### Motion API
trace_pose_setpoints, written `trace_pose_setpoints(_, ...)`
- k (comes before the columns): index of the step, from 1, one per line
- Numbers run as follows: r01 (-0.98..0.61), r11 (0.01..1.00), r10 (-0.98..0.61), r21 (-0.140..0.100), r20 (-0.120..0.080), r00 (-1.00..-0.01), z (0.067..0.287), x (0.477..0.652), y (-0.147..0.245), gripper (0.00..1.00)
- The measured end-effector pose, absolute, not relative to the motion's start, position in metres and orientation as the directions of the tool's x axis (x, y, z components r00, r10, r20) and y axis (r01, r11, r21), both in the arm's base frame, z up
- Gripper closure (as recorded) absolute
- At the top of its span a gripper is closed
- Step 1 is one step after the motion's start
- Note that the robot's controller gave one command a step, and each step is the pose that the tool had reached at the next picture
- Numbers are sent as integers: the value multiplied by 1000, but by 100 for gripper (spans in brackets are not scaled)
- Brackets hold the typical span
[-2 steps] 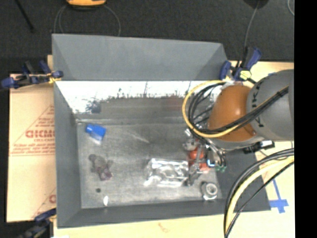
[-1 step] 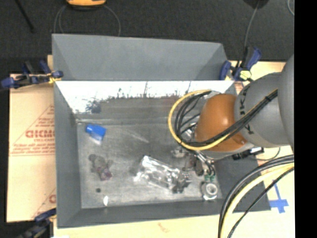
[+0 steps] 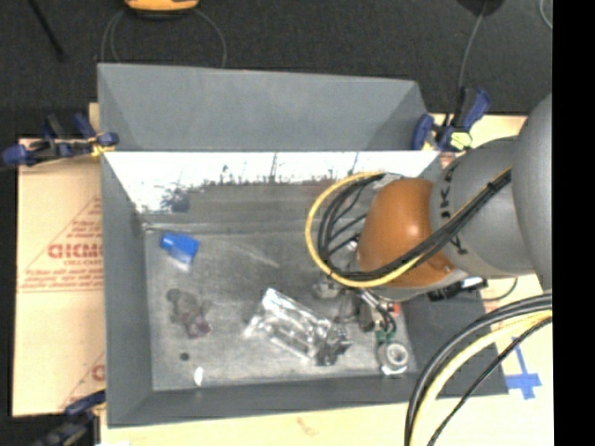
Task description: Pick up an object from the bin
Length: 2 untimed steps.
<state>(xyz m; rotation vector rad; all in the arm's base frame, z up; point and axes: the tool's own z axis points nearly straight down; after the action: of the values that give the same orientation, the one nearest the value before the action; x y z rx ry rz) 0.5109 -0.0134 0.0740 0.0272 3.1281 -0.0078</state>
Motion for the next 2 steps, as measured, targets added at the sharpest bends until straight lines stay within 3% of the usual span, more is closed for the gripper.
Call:
trace_pose_setpoints(1, 76, 997, 77, 5, -6, -997, 101, 500, 75, 0)
trace_pose_setpoints(2, 274, 962, 275, -8, 32, -961, 81, 520, 66, 0)
